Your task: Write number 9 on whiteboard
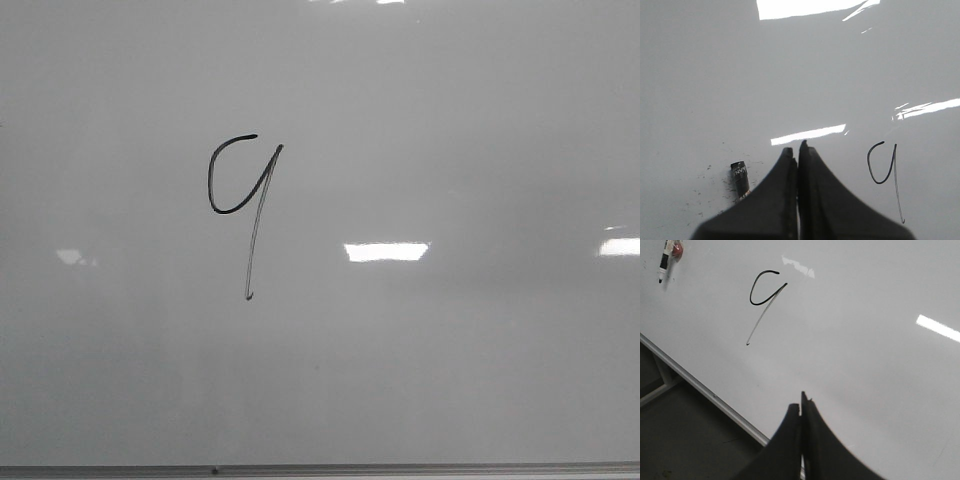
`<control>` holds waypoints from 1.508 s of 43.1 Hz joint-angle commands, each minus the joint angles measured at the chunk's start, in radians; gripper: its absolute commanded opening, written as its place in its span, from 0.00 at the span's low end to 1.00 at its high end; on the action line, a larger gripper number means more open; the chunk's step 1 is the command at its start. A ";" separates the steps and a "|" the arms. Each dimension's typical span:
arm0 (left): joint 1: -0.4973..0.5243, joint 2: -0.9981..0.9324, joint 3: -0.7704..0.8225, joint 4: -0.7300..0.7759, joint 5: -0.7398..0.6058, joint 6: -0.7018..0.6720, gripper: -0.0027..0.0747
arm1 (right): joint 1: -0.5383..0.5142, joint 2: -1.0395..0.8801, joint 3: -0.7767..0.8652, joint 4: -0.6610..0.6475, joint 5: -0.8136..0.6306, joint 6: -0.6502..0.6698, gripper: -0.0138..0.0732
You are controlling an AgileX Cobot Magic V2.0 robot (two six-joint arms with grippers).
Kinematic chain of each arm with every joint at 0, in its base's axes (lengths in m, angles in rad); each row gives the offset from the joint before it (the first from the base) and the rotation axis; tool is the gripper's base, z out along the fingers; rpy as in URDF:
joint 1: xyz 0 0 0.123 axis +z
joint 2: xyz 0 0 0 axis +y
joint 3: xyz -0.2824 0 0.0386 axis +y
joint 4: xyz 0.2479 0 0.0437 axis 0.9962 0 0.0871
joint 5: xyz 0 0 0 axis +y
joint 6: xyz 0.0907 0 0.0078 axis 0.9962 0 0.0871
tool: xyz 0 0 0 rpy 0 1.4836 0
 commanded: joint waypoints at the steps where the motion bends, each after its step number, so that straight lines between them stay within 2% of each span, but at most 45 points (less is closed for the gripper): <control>1: 0.004 0.012 -0.025 -0.018 -0.075 0.000 0.01 | -0.007 0.003 -0.025 0.026 -0.066 0.000 0.08; 12: 0.004 0.012 -0.023 -0.013 -0.075 0.000 0.01 | -0.007 0.003 -0.025 0.026 -0.066 0.000 0.08; 16: 0.004 0.005 -0.008 0.065 -0.075 -0.023 0.01 | -0.007 0.003 -0.025 0.026 -0.064 0.000 0.08; 19: 0.004 -0.014 0.017 0.212 -0.087 -0.170 0.01 | -0.007 0.003 -0.025 0.026 -0.063 0.000 0.08; 23: 0.004 -0.062 0.079 0.432 -0.102 -0.446 0.01 | -0.007 0.003 -0.025 0.026 -0.062 0.000 0.08; 26: 0.004 -0.113 0.138 0.509 -0.110 -0.523 0.01 | -0.007 0.003 -0.025 0.026 -0.062 0.000 0.08; 31: 0.004 -0.201 0.249 0.514 -0.163 -0.528 0.01 | -0.007 0.003 -0.025 0.026 -0.062 0.000 0.08; 44: 0.039 -0.196 0.448 0.479 -0.372 -0.528 0.01 | -0.007 0.003 -0.025 0.026 -0.058 0.000 0.08; 65: 0.041 -0.194 0.446 0.479 -0.352 -0.528 0.01 | -0.007 0.003 -0.025 0.026 -0.059 0.000 0.08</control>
